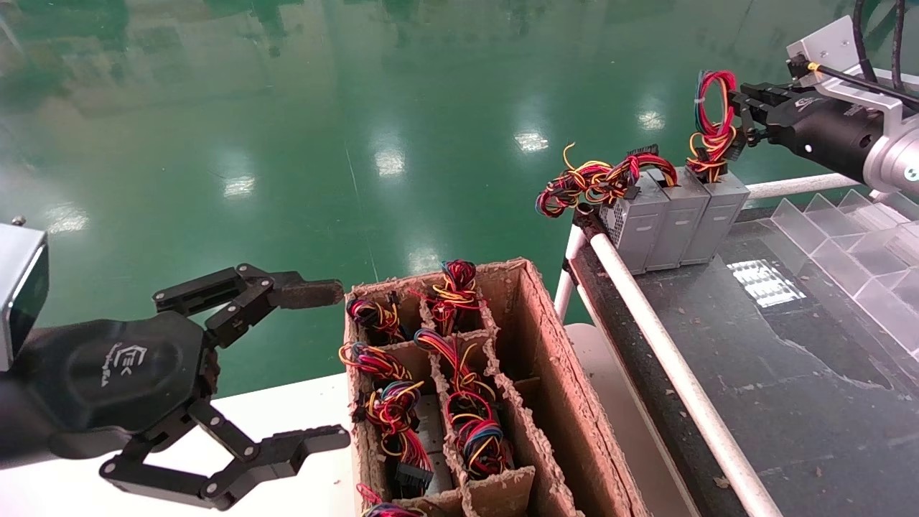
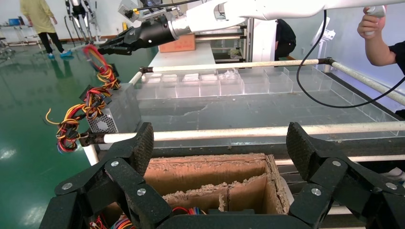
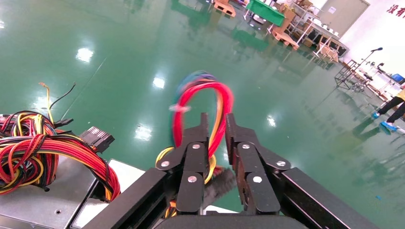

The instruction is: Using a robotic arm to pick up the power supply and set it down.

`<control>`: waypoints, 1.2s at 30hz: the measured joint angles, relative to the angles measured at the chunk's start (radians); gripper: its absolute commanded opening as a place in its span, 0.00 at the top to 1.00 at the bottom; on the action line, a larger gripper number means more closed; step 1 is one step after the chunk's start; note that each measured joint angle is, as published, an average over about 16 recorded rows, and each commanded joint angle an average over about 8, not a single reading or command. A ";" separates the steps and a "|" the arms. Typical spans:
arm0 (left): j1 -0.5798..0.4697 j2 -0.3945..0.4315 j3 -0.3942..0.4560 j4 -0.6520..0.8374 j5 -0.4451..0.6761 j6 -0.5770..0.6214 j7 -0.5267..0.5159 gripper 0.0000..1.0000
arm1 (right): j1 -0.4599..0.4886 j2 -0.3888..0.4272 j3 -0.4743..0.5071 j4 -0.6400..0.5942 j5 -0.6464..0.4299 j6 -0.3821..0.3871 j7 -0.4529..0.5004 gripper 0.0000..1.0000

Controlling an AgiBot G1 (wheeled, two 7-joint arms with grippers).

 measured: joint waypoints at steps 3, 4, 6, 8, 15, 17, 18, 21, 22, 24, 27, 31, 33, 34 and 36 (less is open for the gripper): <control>0.000 0.000 0.000 0.000 0.000 0.000 0.000 0.00 | 0.001 0.004 0.002 -0.002 0.003 -0.008 0.004 0.00; 0.000 0.000 0.000 0.000 0.000 0.000 0.000 0.00 | 0.002 0.006 0.003 -0.002 0.005 -0.012 0.006 0.00; 0.000 0.000 0.000 0.000 0.000 0.000 0.000 0.00 | 0.003 0.010 0.006 -0.003 0.008 -0.019 0.010 0.00; 0.000 0.000 0.000 0.000 0.000 0.000 0.000 0.00 | 0.005 0.016 0.010 -0.004 0.015 -0.030 0.018 0.00; 0.000 0.000 0.000 0.000 0.000 0.000 0.000 0.00 | -0.012 0.046 0.029 0.036 0.052 -0.087 0.064 0.00; 0.000 0.000 0.000 0.000 0.000 0.000 0.000 0.00 | -0.024 0.057 0.034 0.060 0.067 -0.109 0.081 0.00; 0.000 0.000 0.000 0.000 0.000 0.000 0.000 0.00 | -0.032 0.063 0.036 0.074 0.074 -0.120 0.090 0.00; 0.000 0.000 0.000 0.000 0.000 0.000 0.000 0.00 | -0.060 0.082 0.041 0.124 0.096 -0.155 0.117 0.00; 0.000 0.000 0.000 0.000 0.000 0.000 0.000 0.00 | -0.070 0.089 0.042 0.143 0.104 -0.167 0.127 0.00; 0.000 0.000 0.000 0.000 0.000 0.000 0.000 0.00 | -0.095 0.103 0.044 0.186 0.120 -0.191 0.146 0.00; 0.000 0.000 0.000 0.000 0.000 0.000 0.000 0.00 | -0.133 0.123 0.046 0.250 0.143 -0.229 0.174 0.00; 0.000 0.000 0.000 0.000 0.000 0.000 0.000 0.00 | -0.183 0.151 0.049 0.336 0.174 -0.279 0.212 0.00; 0.000 0.000 0.000 0.000 0.000 0.000 0.000 0.00 | -0.208 0.164 0.051 0.379 0.190 -0.303 0.231 0.00; 0.000 0.000 0.000 0.000 0.000 0.000 0.000 0.00 | -0.221 0.171 0.051 0.400 0.198 -0.316 0.241 0.00; 0.000 0.000 0.000 0.000 0.000 0.000 0.000 0.00 | -0.246 0.185 0.053 0.443 0.213 -0.340 0.260 0.00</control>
